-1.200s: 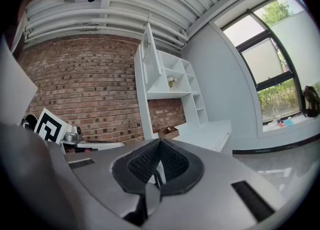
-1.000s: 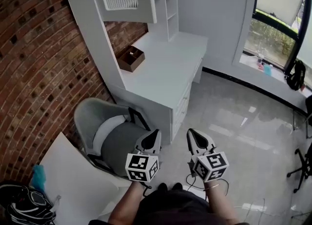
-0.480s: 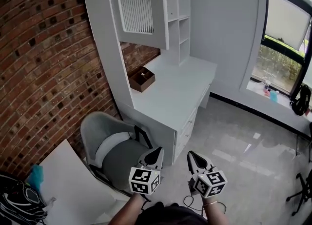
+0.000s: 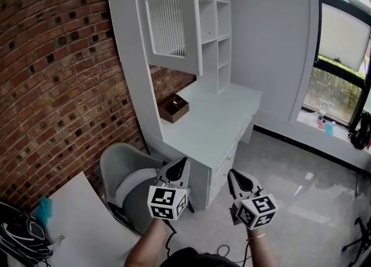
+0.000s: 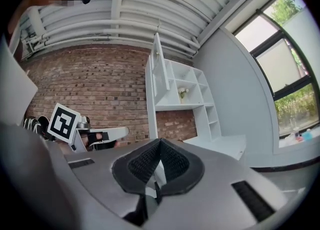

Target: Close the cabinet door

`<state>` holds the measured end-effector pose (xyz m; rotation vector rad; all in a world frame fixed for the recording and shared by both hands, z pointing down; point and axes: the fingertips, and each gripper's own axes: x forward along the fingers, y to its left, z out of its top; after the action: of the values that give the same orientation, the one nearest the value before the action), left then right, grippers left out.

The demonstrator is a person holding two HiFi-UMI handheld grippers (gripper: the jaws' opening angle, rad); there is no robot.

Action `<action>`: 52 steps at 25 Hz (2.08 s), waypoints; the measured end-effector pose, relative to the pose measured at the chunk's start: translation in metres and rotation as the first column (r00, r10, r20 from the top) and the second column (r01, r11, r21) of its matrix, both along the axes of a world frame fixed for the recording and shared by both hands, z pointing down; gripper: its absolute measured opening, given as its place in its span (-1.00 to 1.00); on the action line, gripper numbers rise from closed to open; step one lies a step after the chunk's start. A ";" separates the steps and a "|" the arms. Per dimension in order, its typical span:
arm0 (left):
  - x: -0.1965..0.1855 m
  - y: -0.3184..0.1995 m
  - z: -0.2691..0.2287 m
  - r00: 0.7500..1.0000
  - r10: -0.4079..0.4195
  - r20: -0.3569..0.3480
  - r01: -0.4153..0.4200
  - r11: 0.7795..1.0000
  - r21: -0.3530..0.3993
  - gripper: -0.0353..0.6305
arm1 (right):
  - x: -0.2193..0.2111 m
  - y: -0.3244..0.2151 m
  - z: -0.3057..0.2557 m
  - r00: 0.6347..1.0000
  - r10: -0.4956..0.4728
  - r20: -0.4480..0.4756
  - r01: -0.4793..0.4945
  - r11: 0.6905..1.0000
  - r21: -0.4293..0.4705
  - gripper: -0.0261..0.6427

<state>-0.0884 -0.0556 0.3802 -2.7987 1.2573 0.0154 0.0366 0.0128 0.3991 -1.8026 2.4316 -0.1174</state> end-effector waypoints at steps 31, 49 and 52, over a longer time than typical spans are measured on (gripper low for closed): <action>0.068 -0.147 -0.206 0.998 0.024 -0.056 0.000 0.924 0.382 -0.56 | 0.050 -0.139 -0.135 0.996 0.033 -0.082 -0.013 0.974 0.227 -0.92; 0.106 -0.197 -0.213 0.997 -0.077 -0.015 0.077 0.911 0.406 -0.37 | 0.064 -0.194 -0.124 0.993 0.056 -0.103 -0.034 0.979 0.201 -0.92; 0.113 -0.204 -0.212 0.996 -0.090 -0.009 0.086 0.910 0.406 -0.37 | 0.063 -0.200 -0.120 0.993 0.059 -0.101 -0.039 0.981 0.190 -0.92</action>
<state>0.0242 -0.2595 0.1677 -2.3825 1.2126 0.2298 0.0998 -0.1872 0.2792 -1.8261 2.3720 0.2102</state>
